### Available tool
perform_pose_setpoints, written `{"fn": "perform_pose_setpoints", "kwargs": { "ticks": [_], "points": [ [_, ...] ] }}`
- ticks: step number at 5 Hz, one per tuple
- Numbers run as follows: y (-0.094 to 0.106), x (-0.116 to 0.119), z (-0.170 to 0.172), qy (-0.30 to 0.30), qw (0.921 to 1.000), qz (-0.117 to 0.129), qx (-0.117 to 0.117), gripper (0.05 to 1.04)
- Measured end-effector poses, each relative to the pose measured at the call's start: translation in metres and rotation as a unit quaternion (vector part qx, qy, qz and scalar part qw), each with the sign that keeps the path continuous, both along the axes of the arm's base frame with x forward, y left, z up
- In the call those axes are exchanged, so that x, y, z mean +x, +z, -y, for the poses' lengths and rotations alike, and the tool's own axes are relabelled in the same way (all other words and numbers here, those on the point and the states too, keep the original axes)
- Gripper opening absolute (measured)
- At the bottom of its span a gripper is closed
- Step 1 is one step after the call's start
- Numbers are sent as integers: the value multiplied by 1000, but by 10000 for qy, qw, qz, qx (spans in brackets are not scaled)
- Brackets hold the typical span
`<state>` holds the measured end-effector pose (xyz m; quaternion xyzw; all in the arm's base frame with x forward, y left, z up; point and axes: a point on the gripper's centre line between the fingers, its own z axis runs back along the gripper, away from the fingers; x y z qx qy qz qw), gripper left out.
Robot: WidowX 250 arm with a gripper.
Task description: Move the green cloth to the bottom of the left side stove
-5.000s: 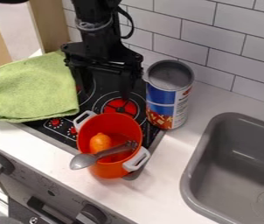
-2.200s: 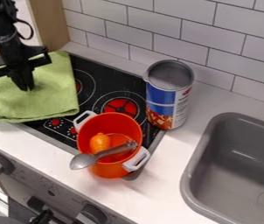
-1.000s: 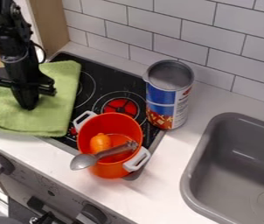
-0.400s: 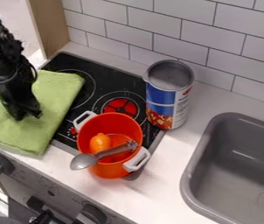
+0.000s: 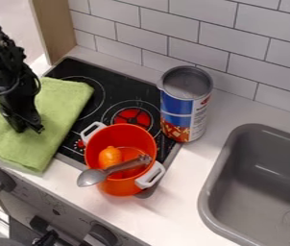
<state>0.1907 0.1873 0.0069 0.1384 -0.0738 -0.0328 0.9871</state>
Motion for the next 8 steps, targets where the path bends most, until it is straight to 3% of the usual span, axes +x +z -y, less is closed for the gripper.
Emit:
{"fn": "perform_pose_setpoints", "kwargs": {
  "ticks": [2, 3, 5, 6, 7, 8],
  "points": [
    [3, 0, 0, -737, 9968, -325, 7, 52],
    [8, -1, 0, -792, 9955, -418, -325, 52],
    [22, 16, -1, -99, 9976, -109, -677, 52],
    [29, 21, 0, 55, 9967, -139, -804, 71],
    [41, 20, 0, 145, 9951, -351, -912, 207],
    [61, 17, -5, 98, 9923, -876, -875, 437]
  ]
}}
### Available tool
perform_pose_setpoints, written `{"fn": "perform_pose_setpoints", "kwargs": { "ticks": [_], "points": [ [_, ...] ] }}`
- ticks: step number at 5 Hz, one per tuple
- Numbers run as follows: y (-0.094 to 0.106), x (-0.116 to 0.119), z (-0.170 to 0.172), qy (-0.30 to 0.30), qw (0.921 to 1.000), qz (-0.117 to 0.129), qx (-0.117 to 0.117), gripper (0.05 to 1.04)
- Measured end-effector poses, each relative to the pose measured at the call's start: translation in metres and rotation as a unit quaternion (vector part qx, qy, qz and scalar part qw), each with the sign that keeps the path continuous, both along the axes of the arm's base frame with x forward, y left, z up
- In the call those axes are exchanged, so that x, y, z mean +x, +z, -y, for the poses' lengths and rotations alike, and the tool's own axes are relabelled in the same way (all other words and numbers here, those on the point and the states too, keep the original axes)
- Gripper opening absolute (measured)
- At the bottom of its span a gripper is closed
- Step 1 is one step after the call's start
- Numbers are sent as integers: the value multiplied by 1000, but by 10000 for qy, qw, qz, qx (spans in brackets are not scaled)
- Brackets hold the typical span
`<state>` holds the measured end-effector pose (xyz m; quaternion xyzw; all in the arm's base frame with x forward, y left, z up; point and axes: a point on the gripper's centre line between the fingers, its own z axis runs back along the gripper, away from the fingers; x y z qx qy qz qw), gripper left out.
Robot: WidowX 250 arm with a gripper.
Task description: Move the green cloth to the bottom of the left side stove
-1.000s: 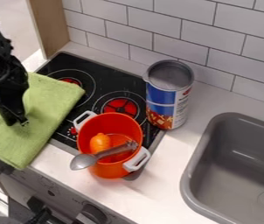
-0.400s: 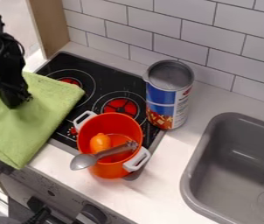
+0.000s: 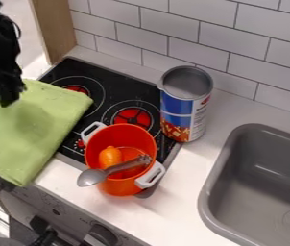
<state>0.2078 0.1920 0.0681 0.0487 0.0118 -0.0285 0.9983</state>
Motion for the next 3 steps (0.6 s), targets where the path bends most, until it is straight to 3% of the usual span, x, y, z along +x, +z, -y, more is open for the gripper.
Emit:
{"fn": "perform_pose_setpoints", "kwargs": {
  "ticks": [1, 2, 3],
  "points": [
    [11, -6, -2, -69, 9994, -347, -63, 730],
    [20, -4, 6, 86, 9994, -159, -281, 975],
    [29, 11, 17, 778, 9933, 618, -596, 998]
  ]
}}
